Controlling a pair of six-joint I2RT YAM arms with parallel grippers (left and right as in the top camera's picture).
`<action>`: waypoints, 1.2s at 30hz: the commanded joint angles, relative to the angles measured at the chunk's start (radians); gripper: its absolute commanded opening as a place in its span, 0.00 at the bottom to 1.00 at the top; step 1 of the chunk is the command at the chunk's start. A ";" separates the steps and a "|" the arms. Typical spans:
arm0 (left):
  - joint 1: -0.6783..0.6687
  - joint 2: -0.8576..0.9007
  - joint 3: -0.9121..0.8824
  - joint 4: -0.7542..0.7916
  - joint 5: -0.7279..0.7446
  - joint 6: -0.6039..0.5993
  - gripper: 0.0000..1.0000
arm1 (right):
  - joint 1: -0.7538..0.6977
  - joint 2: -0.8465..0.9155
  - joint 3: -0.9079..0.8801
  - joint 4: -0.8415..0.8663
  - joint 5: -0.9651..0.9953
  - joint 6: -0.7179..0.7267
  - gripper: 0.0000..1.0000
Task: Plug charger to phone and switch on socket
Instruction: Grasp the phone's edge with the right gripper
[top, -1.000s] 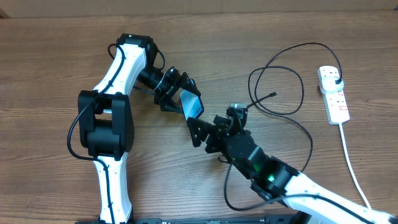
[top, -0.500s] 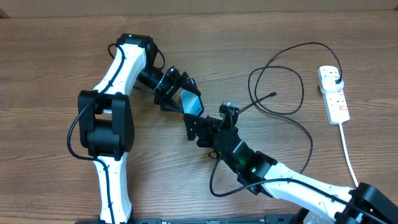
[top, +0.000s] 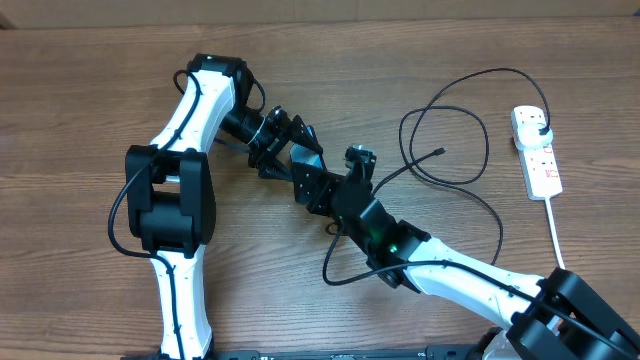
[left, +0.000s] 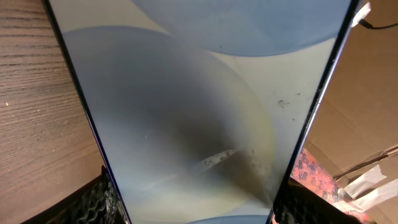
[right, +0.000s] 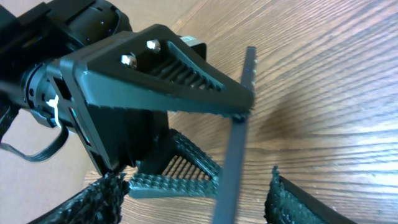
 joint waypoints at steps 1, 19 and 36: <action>-0.006 0.008 0.026 -0.006 0.044 0.026 0.59 | -0.004 0.029 0.031 -0.005 0.001 -0.006 0.74; -0.007 0.008 0.026 -0.005 0.041 0.030 0.60 | -0.006 0.090 0.034 0.053 0.022 0.006 0.54; -0.007 0.008 0.026 -0.006 0.042 0.045 0.60 | -0.008 0.095 0.034 0.053 0.025 0.006 0.30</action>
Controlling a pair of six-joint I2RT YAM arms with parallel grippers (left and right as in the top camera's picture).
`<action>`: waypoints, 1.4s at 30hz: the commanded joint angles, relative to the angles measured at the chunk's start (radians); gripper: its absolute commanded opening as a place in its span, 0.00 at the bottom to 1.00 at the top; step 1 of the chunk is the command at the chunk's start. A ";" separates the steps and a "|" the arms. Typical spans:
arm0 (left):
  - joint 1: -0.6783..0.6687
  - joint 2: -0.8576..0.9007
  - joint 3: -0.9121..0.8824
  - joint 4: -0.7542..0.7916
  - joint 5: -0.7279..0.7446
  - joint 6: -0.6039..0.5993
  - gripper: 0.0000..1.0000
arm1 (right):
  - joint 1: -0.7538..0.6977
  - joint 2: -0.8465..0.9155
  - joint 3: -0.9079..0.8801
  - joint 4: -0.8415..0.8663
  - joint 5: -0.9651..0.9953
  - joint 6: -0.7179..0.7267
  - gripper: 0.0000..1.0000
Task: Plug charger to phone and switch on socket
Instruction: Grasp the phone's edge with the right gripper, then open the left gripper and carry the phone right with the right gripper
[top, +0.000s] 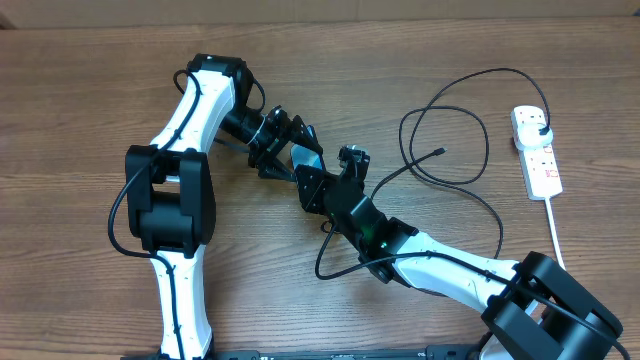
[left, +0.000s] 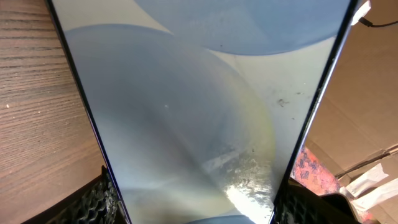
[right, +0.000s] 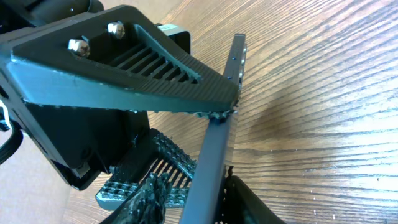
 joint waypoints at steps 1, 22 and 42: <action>-0.007 0.008 0.026 -0.006 0.042 0.034 0.60 | -0.008 0.007 0.021 0.001 0.011 0.002 0.28; -0.004 0.008 0.026 -0.019 0.038 0.053 1.00 | -0.008 0.007 0.021 -0.073 -0.049 0.001 0.05; 0.167 -0.287 0.132 -0.186 0.034 0.400 1.00 | -0.330 -0.319 0.020 -0.437 -0.407 0.054 0.04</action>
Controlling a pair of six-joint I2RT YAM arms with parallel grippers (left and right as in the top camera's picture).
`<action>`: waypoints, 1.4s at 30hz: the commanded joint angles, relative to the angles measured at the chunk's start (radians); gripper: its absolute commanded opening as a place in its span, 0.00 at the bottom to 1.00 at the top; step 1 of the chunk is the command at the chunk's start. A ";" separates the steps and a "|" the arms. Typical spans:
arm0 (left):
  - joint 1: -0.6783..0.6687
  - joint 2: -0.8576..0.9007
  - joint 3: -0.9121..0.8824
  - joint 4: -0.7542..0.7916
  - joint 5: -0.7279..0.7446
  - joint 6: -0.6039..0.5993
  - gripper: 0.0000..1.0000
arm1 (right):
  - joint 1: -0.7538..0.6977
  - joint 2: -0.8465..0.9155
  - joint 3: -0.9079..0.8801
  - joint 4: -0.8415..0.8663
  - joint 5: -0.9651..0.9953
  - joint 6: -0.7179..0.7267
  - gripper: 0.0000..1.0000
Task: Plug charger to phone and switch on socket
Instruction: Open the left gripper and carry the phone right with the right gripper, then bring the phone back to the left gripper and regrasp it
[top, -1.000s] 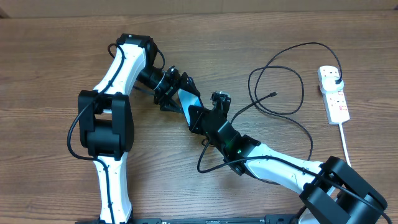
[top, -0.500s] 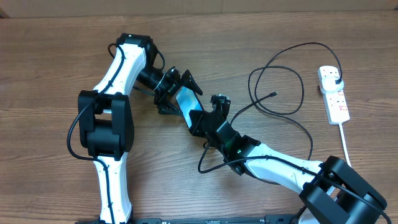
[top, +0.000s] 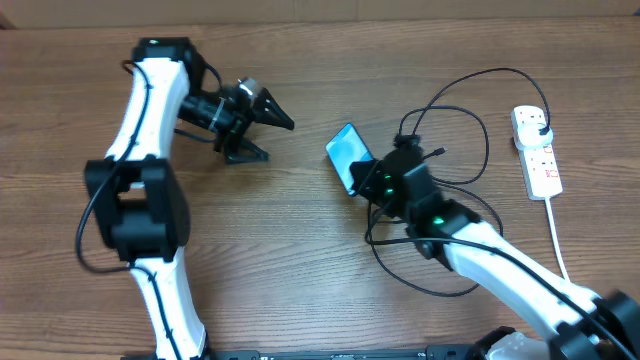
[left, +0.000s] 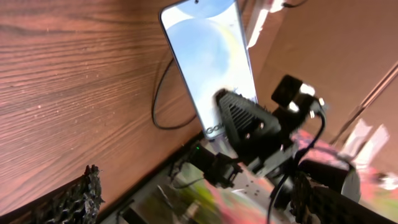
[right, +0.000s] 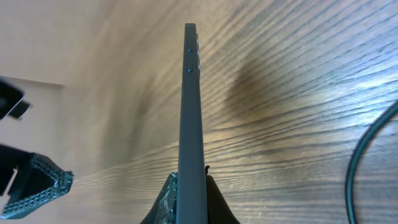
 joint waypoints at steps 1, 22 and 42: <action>0.011 -0.240 0.027 -0.005 -0.054 0.063 0.98 | -0.042 -0.101 0.019 -0.013 -0.127 0.029 0.04; -0.055 -1.188 -0.172 0.048 -0.695 -0.307 0.98 | -0.055 -0.288 0.018 -0.084 -0.332 0.028 0.04; -0.055 -1.164 -1.118 1.064 -0.206 -0.983 1.00 | -0.055 -0.288 0.018 -0.142 -0.328 0.212 0.04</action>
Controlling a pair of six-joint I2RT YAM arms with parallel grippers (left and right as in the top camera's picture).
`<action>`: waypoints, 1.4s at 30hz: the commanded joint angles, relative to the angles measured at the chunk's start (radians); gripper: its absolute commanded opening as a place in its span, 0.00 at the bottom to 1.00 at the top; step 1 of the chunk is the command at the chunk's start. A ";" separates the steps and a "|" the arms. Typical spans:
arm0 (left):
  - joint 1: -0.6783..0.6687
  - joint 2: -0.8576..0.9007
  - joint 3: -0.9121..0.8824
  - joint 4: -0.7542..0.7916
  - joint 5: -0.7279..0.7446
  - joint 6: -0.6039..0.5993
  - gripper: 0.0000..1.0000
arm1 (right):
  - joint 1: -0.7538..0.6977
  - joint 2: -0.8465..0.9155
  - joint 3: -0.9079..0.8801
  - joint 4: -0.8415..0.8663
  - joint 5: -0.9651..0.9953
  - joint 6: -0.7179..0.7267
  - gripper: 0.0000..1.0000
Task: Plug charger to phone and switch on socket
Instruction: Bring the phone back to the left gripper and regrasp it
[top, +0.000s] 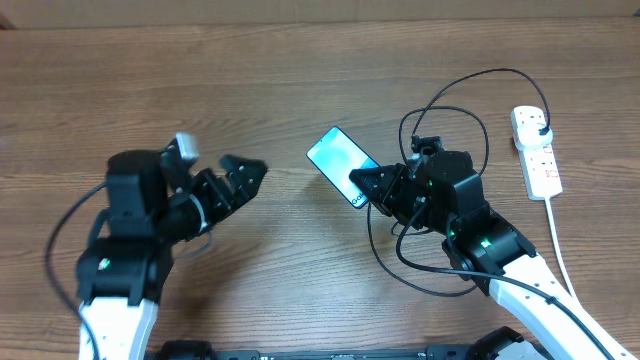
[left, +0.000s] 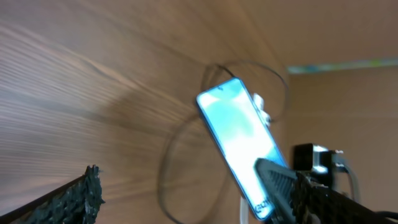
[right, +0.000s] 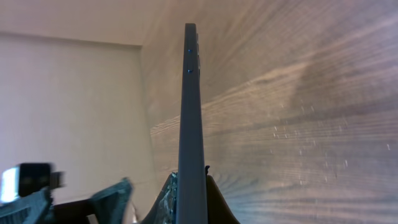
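The phone (top: 338, 160), its screen lit pale blue, is held off the table by its lower end in my right gripper (top: 368, 186), which is shut on it. From the right wrist the phone (right: 190, 106) shows edge-on, rising from my right gripper (right: 190, 190). My left gripper (top: 250, 172) stands open and empty to the left of the phone. In the left wrist view the phone (left: 239, 127) lies ahead of the left gripper (left: 196, 186). The black charger cable (top: 455, 85) loops behind the right arm. The white socket strip (top: 536, 150) lies at the far right.
The charger's plug (top: 541, 125) sits in the far end of the strip, and a white lead (top: 555, 235) runs from the strip toward the front edge. Black cable loops (top: 395, 255) lie under and around the right arm. Bare wood table (top: 300, 60) stretches across the back.
The left arm has drawn back from the far left to the front left, its open gripper now pointing at the phone. The right gripper still holds the phone, now a little further left.
First the left gripper held the phone at mid-table with the right gripper's open fingers around its end. Then the right gripper was closed on it too. Later the left gripper was open and apart, the phone in the right gripper alone, as it is now.
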 joint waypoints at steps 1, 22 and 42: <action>-0.002 0.082 -0.055 0.059 0.198 -0.142 1.00 | -0.002 -0.022 0.018 -0.008 -0.006 0.090 0.04; -0.085 0.415 -0.056 0.111 0.319 -0.170 1.00 | -0.002 -0.022 0.018 -0.059 -0.008 0.169 0.04; -0.102 0.415 -0.056 0.291 0.328 -0.336 0.99 | -0.001 -0.021 0.018 -0.057 -0.066 0.431 0.04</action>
